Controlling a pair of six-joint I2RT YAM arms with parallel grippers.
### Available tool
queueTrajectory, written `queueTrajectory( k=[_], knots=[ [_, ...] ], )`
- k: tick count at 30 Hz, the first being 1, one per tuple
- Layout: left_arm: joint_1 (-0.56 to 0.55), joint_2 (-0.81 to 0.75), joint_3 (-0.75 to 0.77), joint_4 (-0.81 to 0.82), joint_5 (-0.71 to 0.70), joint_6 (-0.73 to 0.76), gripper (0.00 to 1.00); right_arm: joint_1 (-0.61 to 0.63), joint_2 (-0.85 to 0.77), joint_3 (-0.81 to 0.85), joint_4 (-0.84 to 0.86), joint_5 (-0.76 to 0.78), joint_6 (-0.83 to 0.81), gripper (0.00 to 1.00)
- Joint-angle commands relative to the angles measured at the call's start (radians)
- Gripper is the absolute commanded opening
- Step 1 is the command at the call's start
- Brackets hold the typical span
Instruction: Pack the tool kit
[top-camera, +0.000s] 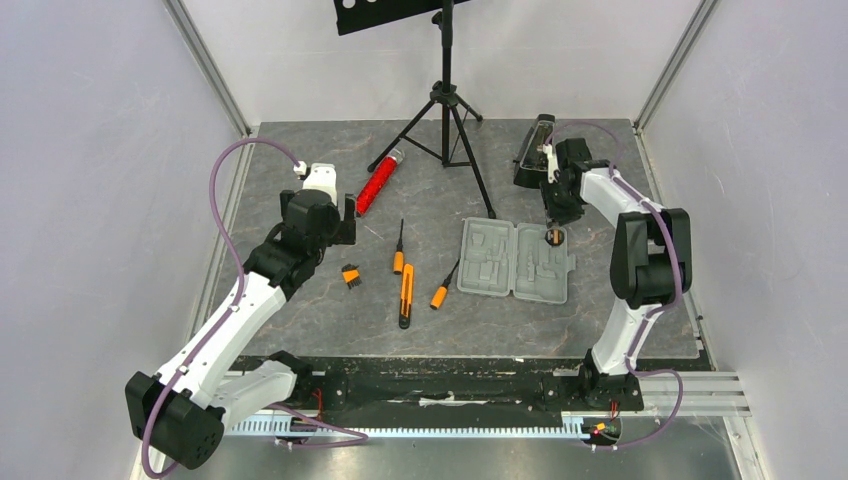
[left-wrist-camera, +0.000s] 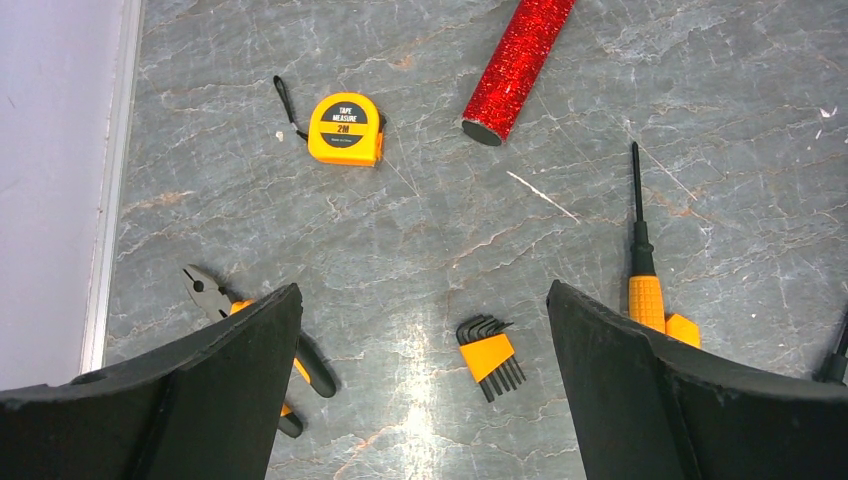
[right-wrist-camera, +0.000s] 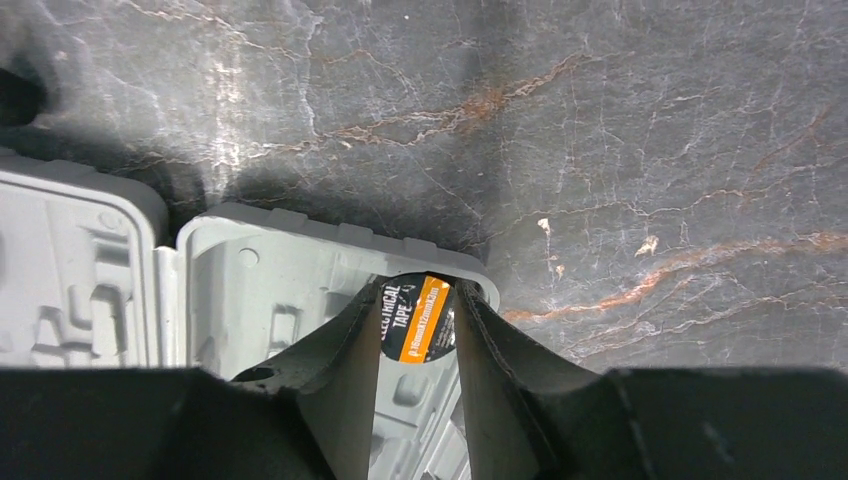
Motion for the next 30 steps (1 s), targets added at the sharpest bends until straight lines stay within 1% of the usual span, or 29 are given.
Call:
queueTrajectory(
  k=[1,4,7,12,15,20,26,27,30],
  knots=[
    [-0.004,-0.006,0.0,0.045,0.014,0.025,0.98,-0.004,-0.084,0.018,0.014,-0.056,0.01,0.35],
    [-0.004,0.002,0.006,0.044,0.052,0.012,0.98,-0.003,-0.102,-0.03,0.025,-0.068,0.018,0.35],
    [-0.004,0.018,0.025,0.031,0.119,-0.023,0.98,-0.004,-0.119,-0.075,0.036,-0.069,0.02,0.35],
    [-0.013,0.066,0.078,0.006,0.293,-0.112,0.97,-0.004,-0.142,-0.138,0.06,-0.069,0.024,0.34],
    [-0.027,0.1,0.094,0.003,0.365,-0.166,0.97,-0.003,-0.142,-0.154,0.071,-0.071,0.027,0.33],
    [-0.067,0.141,0.099,0.009,0.384,-0.21,0.97,-0.004,-0.142,-0.161,0.08,-0.061,0.03,0.33],
    [-0.092,0.163,0.124,0.004,0.381,-0.196,0.97,-0.003,-0.161,-0.148,0.083,-0.056,0.032,0.32],
    [-0.092,0.167,0.128,0.0,0.381,-0.19,0.97,-0.002,-0.164,-0.142,0.083,-0.045,0.032,0.32],
    [-0.093,0.177,0.146,-0.017,0.367,-0.16,0.97,-0.003,-0.17,-0.126,0.083,0.001,0.031,0.39]
  ],
)
